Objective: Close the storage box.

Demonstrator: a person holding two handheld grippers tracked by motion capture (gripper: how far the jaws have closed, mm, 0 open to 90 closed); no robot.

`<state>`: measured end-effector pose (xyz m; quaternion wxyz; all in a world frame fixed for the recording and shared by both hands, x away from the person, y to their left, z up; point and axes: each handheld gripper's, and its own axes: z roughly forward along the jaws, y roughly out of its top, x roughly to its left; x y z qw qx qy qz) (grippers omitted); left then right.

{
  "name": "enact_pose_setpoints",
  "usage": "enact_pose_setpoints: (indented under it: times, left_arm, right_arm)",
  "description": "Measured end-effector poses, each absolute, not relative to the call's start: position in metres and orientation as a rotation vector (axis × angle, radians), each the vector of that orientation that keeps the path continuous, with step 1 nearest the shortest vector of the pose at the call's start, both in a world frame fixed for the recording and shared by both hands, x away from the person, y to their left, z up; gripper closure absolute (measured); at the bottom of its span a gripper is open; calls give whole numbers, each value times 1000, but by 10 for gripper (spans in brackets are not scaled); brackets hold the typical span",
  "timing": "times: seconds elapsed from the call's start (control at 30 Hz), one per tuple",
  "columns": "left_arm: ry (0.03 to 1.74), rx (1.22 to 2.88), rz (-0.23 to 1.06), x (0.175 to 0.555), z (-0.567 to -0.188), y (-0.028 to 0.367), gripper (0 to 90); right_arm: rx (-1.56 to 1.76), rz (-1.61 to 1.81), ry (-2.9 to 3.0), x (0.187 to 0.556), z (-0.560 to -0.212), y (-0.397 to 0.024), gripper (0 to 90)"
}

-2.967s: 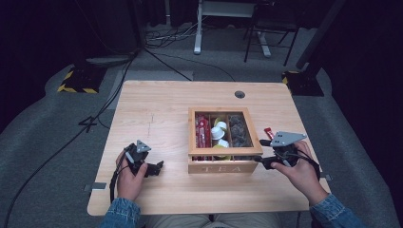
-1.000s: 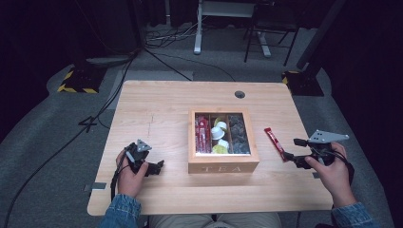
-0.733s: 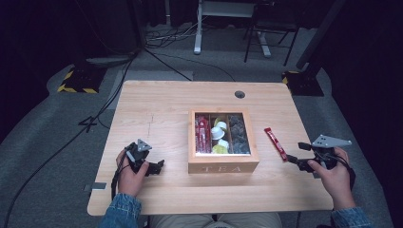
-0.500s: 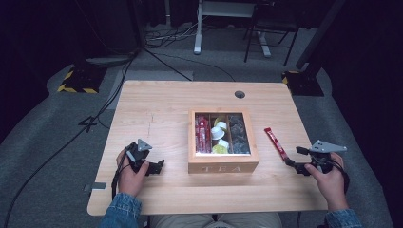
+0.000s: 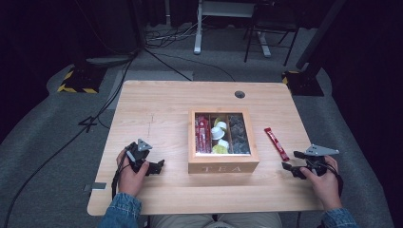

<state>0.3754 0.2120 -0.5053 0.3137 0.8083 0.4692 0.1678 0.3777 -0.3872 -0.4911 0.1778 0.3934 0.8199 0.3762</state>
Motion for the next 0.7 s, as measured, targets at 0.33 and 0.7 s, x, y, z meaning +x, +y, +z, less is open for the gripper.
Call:
enact_pose_setpoints:
  times: [0.33, 0.7]
  left_arm:
    - [1238, 2130, 442, 375, -505, 212, 0]
    - [1257, 2122, 452, 374, -505, 211, 0]
  right_arm:
    - [1093, 1035, 2360, 376, -503, -384, 158]
    - [1115, 1024, 2347, 375, -504, -383, 141]
